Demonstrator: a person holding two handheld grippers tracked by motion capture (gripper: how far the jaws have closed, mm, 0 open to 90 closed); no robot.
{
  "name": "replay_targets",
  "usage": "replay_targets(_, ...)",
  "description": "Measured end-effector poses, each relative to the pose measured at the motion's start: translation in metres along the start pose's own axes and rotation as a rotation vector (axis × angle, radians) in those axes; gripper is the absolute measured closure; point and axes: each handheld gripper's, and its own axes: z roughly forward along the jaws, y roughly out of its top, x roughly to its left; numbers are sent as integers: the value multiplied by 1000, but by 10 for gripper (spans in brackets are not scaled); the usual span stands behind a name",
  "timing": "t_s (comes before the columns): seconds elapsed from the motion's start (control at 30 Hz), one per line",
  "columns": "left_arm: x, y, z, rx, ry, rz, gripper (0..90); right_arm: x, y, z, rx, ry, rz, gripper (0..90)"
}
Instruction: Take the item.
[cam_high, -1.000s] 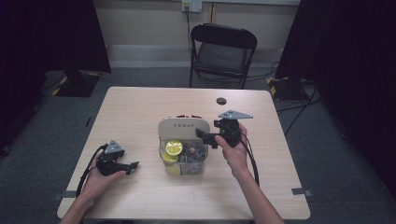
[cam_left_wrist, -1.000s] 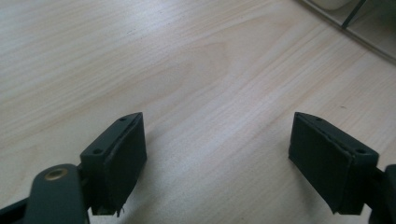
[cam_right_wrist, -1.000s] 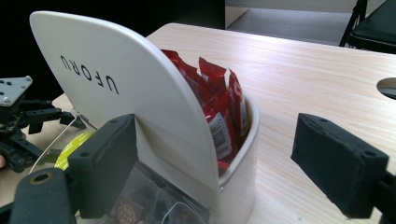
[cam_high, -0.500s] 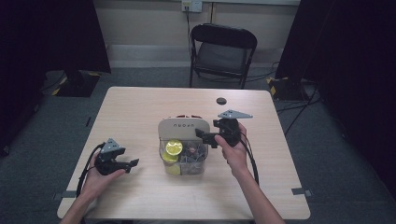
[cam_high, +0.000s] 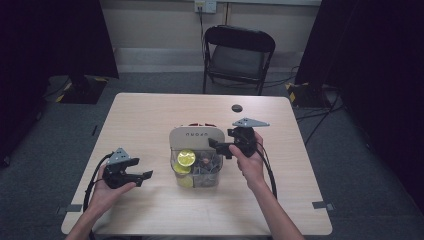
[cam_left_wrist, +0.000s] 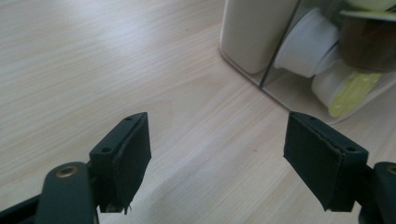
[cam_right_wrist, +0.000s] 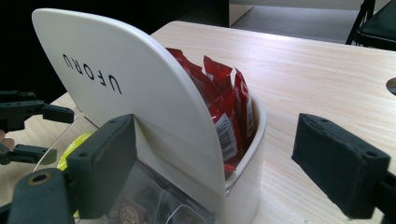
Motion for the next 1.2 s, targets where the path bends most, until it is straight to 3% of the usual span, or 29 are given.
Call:
replay_targets(0.13, -6, 3, 1, 14, -28, 2, 239, -1, 0, -2, -3, -10, -1, 136)
replay_targets(0.4, -19, 12, 0, -14, -67, 25, 255, -4, 0, -5, -9, -11, 6, 135)
replay_targets(0.5, -22, 15, -1, -38, -80, -10, 255, -4, 0, -5, -9, -11, 6, 135)
replay_targets(0.63, -27, 23, -3, -69, -107, -13, 254, -4, 0, -5, -9, -10, 6, 133)
replay_targets(0.83, -34, 33, -4, -86, -151, -3, 261, -4, 1, -4, -9, -5, 2, 130)
replay_targets(1.2, -45, 58, -7, -123, -179, 47, 301, -4, 3, -3, -9, 8, 2, 126)
